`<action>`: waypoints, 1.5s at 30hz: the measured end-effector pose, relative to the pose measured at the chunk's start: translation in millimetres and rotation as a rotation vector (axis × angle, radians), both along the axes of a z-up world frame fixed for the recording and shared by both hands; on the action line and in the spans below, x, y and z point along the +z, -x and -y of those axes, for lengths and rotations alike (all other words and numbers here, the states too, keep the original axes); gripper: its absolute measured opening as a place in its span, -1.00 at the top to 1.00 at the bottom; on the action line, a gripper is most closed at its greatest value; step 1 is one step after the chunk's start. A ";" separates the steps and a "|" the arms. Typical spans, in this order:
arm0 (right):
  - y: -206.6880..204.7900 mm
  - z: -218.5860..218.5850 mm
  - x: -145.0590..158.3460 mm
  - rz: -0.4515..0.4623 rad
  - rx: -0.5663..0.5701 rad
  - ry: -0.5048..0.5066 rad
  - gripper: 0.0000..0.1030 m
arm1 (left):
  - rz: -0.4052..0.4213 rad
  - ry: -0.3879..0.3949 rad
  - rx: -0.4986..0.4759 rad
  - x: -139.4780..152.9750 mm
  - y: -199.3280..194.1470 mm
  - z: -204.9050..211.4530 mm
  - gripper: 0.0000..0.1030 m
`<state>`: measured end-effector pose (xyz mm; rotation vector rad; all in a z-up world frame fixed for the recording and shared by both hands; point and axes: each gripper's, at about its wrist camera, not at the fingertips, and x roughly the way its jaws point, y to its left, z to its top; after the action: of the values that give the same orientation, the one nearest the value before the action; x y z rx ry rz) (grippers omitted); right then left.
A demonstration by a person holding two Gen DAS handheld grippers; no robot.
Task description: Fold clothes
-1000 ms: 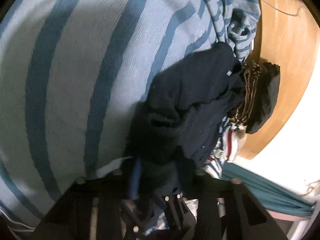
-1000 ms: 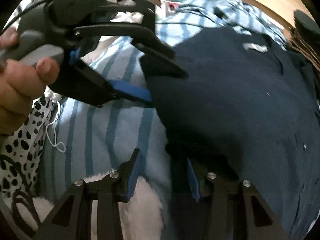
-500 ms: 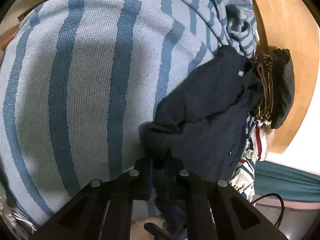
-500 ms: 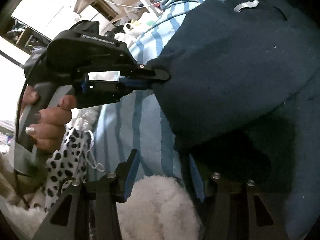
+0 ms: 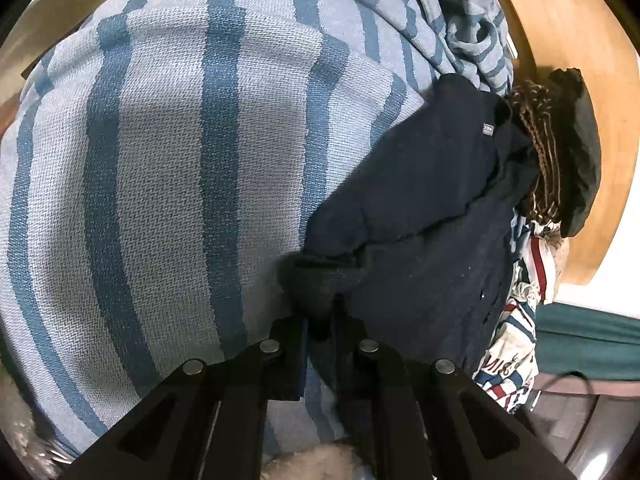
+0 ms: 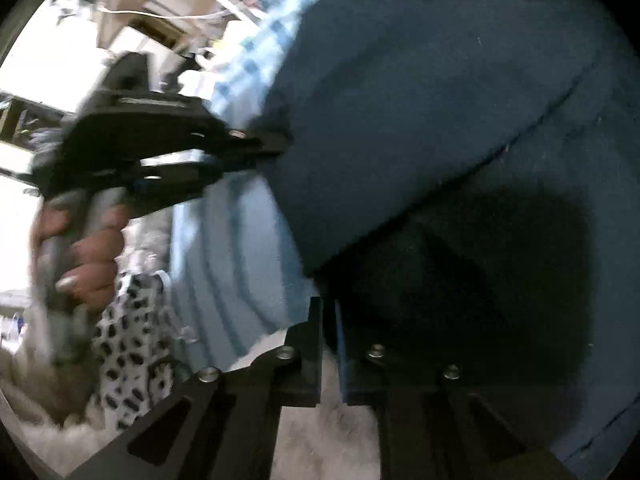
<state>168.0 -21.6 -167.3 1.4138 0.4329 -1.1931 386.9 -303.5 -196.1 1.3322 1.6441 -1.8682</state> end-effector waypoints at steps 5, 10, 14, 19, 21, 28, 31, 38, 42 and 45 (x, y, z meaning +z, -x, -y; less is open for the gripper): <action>-9.0 -2.2 39.0 -0.076 0.001 0.116 0.55 | 0.011 0.029 -0.012 2.3 2.5 -0.8 0.83; -11.0 40.9 6.7 -0.159 0.016 0.027 0.55 | 0.010 0.025 -0.039 0.6 3.7 3.9 0.83; -12.5 34.5 -14.6 -0.167 0.027 -0.027 0.56 | 0.002 -0.021 -0.025 -5.5 -3.7 10.7 0.83; -12.6 13.2 -12.3 -0.131 0.046 -0.090 0.54 | -0.008 -0.017 -0.025 -5.0 -21.0 12.2 0.82; -8.4 10.6 2.7 -0.103 0.040 -0.022 0.53 | -0.011 -0.015 -0.026 -4.9 -22.2 13.4 0.82; 0.0 39.6 10.2 -0.097 -0.022 0.071 0.12 | -0.017 0.000 -0.037 -3.3 -28.9 16.6 0.82; -9.2 53.7 -23.8 -0.131 -0.007 -0.029 0.13 | -0.017 0.035 -0.066 -1.7 -32.0 15.6 0.82; 8.3 11.5 -30.5 0.015 -0.167 0.037 0.13 | -0.022 0.042 -0.067 -1.3 -40.5 19.8 0.82; 36.2 -30.7 -21.1 0.082 -0.412 0.096 0.08 | -0.001 0.134 -0.071 28.6 -45.3 12.5 0.82; 59.4 -62.2 -6.2 0.051 -0.609 0.194 -0.15 | -0.097 0.290 -0.178 69.9 -39.9 -5.1 0.82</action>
<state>108.6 40.7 -173.4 1.4447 -0.1688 -1.6267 426.8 -298.4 -126.2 1.3172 1.2671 -2.2064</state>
